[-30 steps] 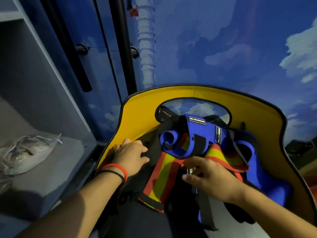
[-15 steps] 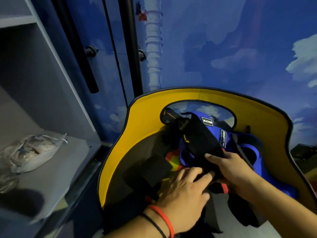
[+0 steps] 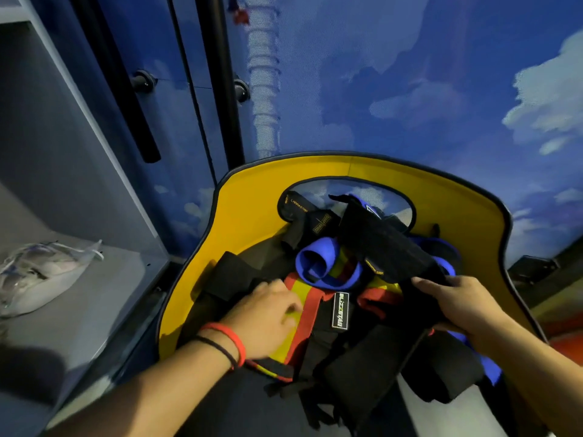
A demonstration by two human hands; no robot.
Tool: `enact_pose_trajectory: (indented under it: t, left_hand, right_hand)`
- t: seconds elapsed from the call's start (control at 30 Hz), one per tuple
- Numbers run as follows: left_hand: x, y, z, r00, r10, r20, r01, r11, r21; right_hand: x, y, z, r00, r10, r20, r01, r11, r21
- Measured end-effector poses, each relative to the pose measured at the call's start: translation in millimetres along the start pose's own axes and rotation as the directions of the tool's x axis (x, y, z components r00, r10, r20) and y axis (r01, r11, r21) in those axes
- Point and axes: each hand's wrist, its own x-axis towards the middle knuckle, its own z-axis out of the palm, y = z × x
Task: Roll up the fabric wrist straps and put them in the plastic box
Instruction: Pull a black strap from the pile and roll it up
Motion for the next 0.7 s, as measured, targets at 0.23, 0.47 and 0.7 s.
enact_pose_trajectory:
  t: [0.23,0.47,0.7]
  left_hand:
    - [10.6,-53.8,-10.0,0.965,-0.238,0.115,0.169,0.89,0.425]
    - [12.3,-69.9,-7.2,0.944,-0.285,0.164,0.159,0.832,0.531]
    - [9.4,-70.7,-21.2,0.981,-0.186,0.057,0.141,0.882,0.45]
  right_hand:
    - [-21.4,-3.8,-1.5,0.796,-0.603,-0.044,0.518,0.718,-0.465]
    - [-23.4,1.5,9.7,0.72,-0.666,0.197,0.675,0.606,-0.421]
    - [-34.1,-7.3,20.3,0.705,-0.673,0.222,0.684,0.566,-0.46]
